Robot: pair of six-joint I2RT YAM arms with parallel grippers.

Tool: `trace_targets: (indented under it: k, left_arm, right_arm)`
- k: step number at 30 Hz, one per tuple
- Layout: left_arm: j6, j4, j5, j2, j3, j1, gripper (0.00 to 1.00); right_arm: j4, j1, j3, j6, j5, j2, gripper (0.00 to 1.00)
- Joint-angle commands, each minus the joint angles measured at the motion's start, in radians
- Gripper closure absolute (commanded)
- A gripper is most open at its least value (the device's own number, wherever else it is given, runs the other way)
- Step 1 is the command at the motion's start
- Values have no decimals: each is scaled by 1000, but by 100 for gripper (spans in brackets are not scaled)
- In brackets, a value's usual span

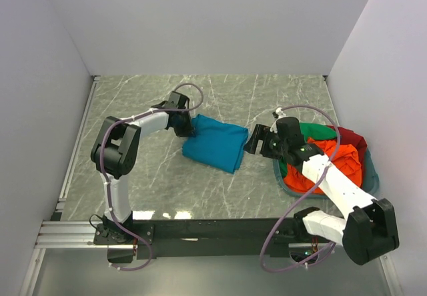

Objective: Fold and stack the t-shirts
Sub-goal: Neatly place the folded tshirt to the corner

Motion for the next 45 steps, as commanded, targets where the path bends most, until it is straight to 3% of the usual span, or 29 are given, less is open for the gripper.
trace_targets:
  k: [1, 10, 16, 23, 33, 40, 45]
  left_arm:
    - [-7, -67, -128, -23, 58, 25, 99]
    - [12, -136, -184, 51, 210, 197, 99]
    - [48, -205, -204, 222, 440, 324, 99]
    - [156, -305, -217, 381, 751, 477, 99]
    - [251, -257, -178, 473, 902, 648, 97]
    - [332, -200, -217, 545, 994, 675, 86]
    - [348, -147, -327, 543, 1016, 684, 82]
  right_arm:
    - [-6, -2, 8, -49, 29, -56, 11]
    - [-112, -2, 25, -121, 118, -166, 10]
    - [-166, -8, 42, -141, 213, -214, 9]
    - [-122, -40, 31, -145, 218, -226, 8]
    - [-97, -86, 31, -152, 194, -169, 8]
    - [-100, -94, 59, -145, 178, -117, 8]
    - [-118, -94, 66, -138, 193, -111, 8]
